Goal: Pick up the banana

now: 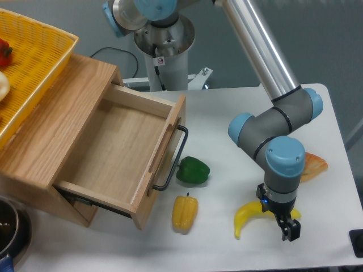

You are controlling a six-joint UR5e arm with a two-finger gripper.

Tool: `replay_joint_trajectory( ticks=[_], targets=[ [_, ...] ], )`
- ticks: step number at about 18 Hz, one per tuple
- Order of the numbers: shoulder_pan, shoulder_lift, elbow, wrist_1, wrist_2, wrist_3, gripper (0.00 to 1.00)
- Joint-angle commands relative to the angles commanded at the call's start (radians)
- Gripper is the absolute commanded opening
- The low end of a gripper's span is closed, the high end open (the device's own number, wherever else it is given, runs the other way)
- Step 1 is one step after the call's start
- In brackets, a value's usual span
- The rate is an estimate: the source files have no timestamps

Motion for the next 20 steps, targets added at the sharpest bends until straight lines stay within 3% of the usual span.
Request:
replay_joint_trajectory(
  ticks=[4,8,12,14,17,20],
  targets=[
    [-0.015,0.041,-0.069,0.002,-0.003,-0.053,1.0],
    [-0.069,0.055,-0.074,0.0,0.003,-0.077,1.0],
    [-0.098,0.176,-0.175,0.0,0.006,-0.109,1.0],
    [-0.092,0.204,-0.189,-0.008,0.008,-0.109,1.0],
    [-0.069,0.187,-0.193,-0.02,0.008,-0.103,1.0],
    [-0.029,0.123,-0.167,-0.018,0.026,-0.095,1.0]
  ],
)
